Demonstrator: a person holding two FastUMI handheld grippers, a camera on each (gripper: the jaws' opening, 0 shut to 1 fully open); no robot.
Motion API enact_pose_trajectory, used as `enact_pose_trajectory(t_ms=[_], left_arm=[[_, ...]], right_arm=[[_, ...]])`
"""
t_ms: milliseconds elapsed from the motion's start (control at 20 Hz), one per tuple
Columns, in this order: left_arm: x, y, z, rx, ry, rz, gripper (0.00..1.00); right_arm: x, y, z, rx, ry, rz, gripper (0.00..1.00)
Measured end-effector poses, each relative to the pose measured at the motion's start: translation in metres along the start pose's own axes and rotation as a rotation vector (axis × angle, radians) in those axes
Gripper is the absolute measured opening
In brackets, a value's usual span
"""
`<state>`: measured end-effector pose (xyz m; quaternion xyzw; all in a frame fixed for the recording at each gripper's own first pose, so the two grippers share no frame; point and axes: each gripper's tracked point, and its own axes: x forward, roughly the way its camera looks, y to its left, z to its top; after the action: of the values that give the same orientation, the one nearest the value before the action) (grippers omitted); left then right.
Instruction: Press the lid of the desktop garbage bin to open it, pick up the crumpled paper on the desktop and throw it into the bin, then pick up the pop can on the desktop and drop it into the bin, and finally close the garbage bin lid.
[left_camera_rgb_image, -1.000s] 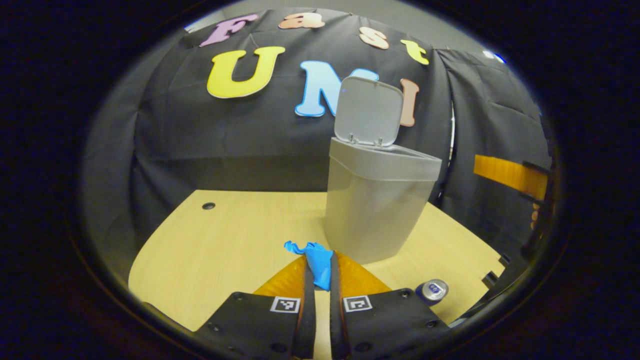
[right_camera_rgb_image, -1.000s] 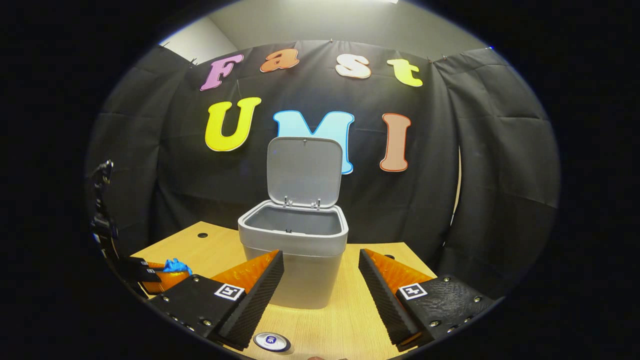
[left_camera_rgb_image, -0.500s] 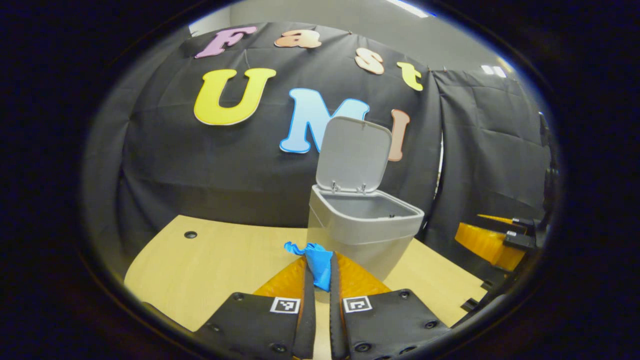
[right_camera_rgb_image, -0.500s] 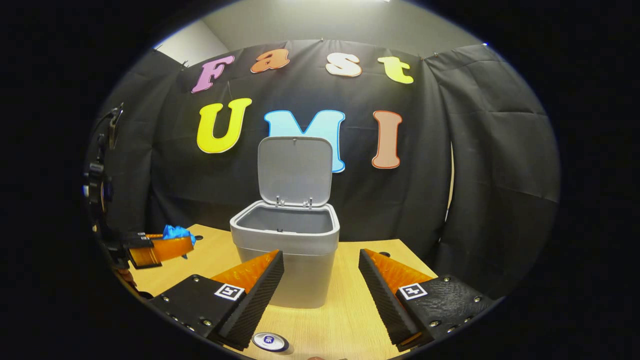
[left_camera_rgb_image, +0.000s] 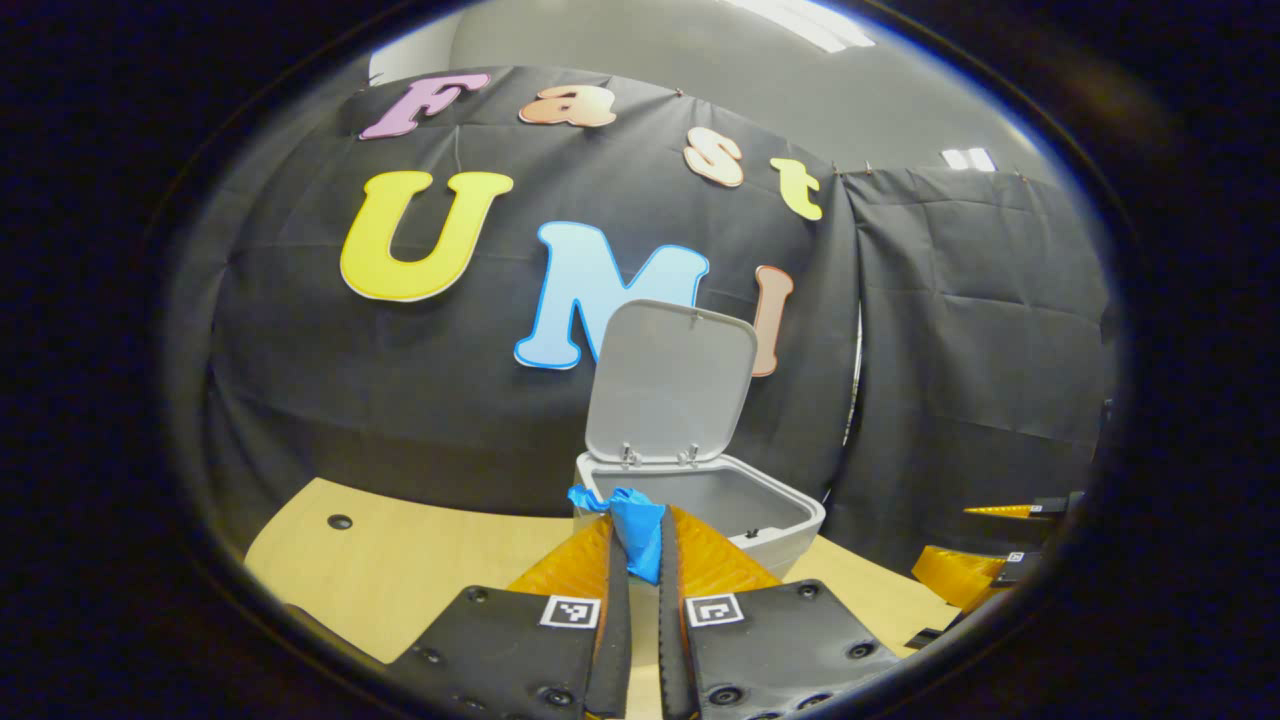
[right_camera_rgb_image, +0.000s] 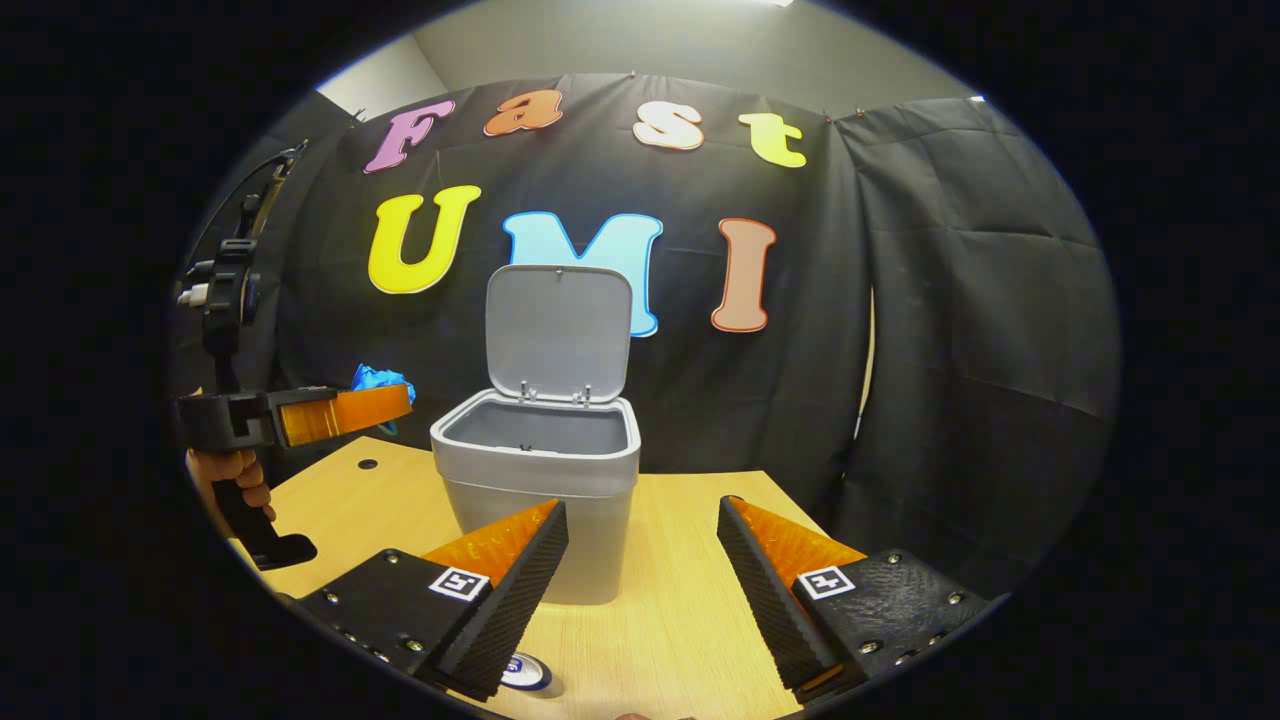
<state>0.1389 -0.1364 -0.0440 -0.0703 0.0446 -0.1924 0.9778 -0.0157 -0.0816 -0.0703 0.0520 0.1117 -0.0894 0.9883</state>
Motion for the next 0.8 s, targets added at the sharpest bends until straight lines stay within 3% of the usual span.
enact_pose_trajectory(t_ms=[350,600,800], left_arm=[[0.048,-0.01,-0.018,-0.017,0.069,-0.025,0.19],[0.066,-0.017,-0.023,0.024,0.095,-0.035,0.29],[0.076,-0.023,-0.03,0.027,0.114,-0.052,0.3]], right_arm=[[-0.009,-0.011,-0.007,0.0,0.017,-0.059,0.96],[-0.011,-0.017,-0.012,0.029,0.028,-0.078,0.96],[-0.01,-0.023,-0.016,0.036,0.031,-0.091,0.96]])
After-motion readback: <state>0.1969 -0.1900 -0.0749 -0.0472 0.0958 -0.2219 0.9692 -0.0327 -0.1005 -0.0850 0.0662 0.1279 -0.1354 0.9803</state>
